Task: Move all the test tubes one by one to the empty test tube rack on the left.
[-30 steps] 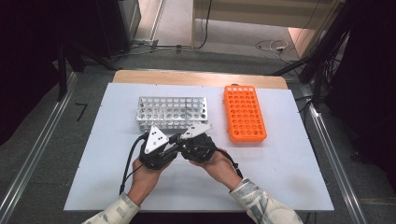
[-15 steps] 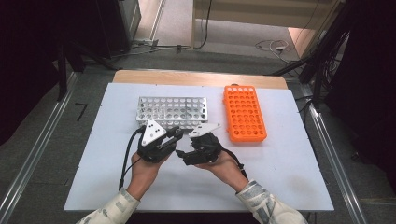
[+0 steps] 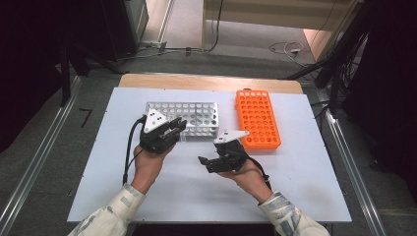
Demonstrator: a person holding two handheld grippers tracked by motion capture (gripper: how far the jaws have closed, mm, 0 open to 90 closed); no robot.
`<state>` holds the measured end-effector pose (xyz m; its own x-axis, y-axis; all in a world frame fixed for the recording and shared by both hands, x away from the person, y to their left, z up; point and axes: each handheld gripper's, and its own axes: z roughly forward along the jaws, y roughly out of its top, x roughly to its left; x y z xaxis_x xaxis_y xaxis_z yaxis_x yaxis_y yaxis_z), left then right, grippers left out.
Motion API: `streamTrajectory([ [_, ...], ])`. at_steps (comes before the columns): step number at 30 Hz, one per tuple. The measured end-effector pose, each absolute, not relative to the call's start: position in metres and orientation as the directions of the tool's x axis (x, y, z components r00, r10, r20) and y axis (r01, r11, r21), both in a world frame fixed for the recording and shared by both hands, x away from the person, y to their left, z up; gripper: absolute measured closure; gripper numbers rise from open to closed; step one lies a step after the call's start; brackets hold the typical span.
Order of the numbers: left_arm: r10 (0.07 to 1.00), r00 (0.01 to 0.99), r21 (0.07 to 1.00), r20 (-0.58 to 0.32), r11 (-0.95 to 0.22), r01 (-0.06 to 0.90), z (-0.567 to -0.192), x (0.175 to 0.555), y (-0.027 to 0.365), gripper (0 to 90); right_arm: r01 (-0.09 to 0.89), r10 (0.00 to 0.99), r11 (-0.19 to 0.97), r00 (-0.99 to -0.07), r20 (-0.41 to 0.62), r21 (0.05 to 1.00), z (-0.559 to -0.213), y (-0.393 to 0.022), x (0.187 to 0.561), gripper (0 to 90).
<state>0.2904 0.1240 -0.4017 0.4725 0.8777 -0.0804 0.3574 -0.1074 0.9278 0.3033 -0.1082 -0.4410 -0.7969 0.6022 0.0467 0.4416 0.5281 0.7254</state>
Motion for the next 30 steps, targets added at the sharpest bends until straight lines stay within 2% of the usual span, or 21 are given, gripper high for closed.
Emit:
streamTrajectory([
  [30,0.922,0.382,0.935,-0.054,-0.087,0.343,-0.389,0.325,0.131,75.7,0.447,0.609,0.520,-0.791,0.051,0.727,-0.441,-0.113,0.306,23.0],
])
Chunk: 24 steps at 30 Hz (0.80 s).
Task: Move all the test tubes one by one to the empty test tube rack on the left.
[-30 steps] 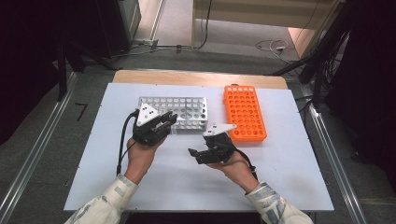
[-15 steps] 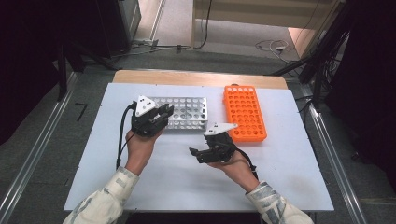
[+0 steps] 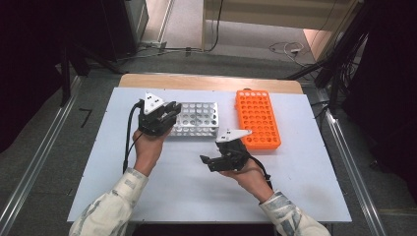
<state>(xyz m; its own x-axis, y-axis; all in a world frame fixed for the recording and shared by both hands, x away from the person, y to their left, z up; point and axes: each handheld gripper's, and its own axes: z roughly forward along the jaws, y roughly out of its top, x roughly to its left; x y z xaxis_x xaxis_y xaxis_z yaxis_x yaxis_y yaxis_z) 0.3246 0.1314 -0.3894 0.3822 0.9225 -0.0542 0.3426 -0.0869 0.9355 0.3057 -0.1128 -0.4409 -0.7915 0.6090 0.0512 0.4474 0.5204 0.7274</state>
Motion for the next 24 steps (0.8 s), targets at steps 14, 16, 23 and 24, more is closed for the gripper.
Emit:
streamTrajectory([
  [14,0.935,0.354,0.937,-0.033,-0.094,0.338,-0.395,0.337,0.131,75.7,0.450,0.611,0.516,-0.790,0.056,0.729,-0.441,-0.113,0.305,23.3],
  [16,0.935,0.352,0.936,-0.030,-0.098,0.339,-0.396,0.338,0.130,75.7,0.453,0.612,0.516,-0.789,0.057,0.727,-0.441,-0.113,0.305,23.2],
  [23,0.939,0.344,0.937,-0.020,-0.102,0.333,-0.401,0.340,0.129,75.6,0.455,0.613,0.514,-0.788,0.059,0.728,-0.441,-0.114,0.305,23.3],
  [24,0.939,0.344,0.937,-0.021,-0.102,0.335,-0.402,0.341,0.129,75.6,0.455,0.613,0.513,-0.788,0.061,0.728,-0.441,-0.114,0.305,23.3],
])
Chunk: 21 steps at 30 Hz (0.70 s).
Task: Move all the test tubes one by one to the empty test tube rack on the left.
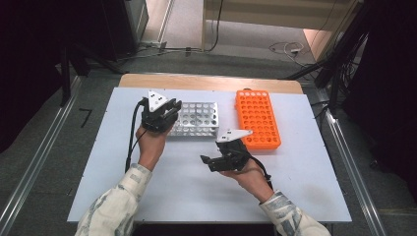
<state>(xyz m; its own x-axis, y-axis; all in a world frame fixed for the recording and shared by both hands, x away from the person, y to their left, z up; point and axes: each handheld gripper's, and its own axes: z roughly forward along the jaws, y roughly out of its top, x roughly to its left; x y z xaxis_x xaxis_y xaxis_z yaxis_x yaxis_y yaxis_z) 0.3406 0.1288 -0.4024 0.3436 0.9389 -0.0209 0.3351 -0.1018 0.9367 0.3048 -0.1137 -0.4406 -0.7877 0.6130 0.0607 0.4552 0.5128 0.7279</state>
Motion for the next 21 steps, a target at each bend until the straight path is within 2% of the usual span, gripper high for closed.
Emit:
streamTrajectory([
  [21,0.940,0.341,0.917,-0.015,-0.124,0.380,-0.433,0.341,0.125,75.3,0.456,0.613,0.517,-0.788,0.058,0.724,-0.442,-0.113,0.305,23.3],
])
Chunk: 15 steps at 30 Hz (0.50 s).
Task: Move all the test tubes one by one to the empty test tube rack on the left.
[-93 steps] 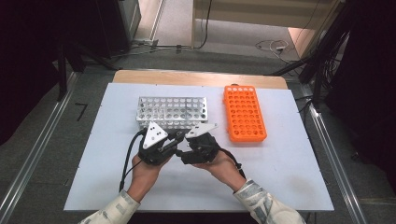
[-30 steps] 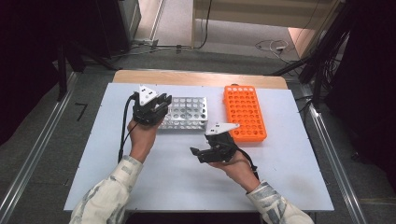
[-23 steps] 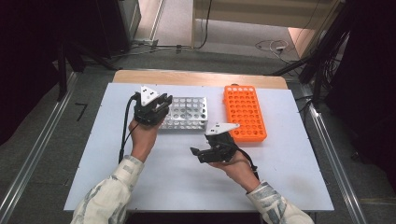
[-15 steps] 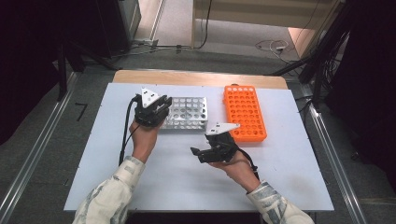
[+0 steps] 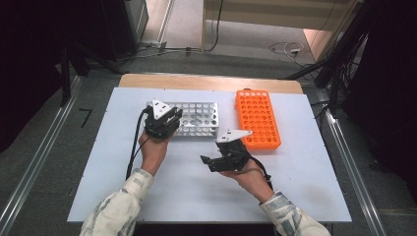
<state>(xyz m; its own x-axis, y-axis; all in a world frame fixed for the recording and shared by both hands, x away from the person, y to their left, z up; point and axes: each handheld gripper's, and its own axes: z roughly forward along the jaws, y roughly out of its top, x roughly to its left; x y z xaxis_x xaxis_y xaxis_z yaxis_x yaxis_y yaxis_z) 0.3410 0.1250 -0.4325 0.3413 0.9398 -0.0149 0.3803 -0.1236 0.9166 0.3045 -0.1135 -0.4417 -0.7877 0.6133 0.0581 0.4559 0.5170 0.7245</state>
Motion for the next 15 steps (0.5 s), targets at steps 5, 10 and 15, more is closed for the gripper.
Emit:
streamTrajectory([
  [5,0.939,0.343,0.911,-0.017,-0.127,0.392,-0.4361,0.3408,0.1247,75.1,0.457,0.614,0.515,-0.787,0.059,0.725,-0.4419,-0.1136,0.3048,23.3],
  [10,0.937,0.349,0.910,-0.015,-0.132,0.393,-0.4365,0.3399,0.1228,73.8,0.455,0.612,0.518,-0.788,0.057,0.725,-0.4426,-0.1134,0.3049,23.3],
  [15,0.936,0.352,0.910,-0.020,-0.128,0.394,-0.4361,0.3394,0.1221,71.5,0.456,0.613,0.517,-0.788,0.058,0.725,-0.4425,-0.1136,0.3050,23.3],
])
